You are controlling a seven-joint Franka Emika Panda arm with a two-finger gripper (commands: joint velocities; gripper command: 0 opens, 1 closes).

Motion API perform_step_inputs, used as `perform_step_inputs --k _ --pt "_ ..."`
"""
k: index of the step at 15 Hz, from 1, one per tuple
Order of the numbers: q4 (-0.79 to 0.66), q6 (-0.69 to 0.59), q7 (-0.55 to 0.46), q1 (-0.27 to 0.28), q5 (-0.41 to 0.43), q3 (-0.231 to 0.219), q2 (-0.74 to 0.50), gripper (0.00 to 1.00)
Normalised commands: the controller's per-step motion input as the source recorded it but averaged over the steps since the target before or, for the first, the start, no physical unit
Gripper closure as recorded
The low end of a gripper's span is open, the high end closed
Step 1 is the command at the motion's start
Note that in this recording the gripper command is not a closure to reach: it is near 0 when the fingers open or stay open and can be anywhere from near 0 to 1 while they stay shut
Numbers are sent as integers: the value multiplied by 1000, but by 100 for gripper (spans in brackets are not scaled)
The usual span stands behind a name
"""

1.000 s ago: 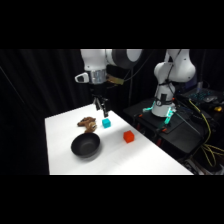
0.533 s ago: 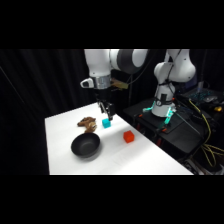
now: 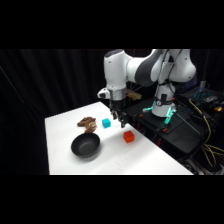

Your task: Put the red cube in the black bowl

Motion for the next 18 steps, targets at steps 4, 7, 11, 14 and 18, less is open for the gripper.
perform_step_inputs --k 4,7,11,14,18 --pt "-347 370 3 6 129 1 -200 0" --pt "-218 371 -74 13 216 13 -17 0" --pt "-103 362 -88 33 208 38 134 0" --pt "-6 344 -55 30 115 26 247 0" --pt "-10 268 -63 17 95 24 184 0"
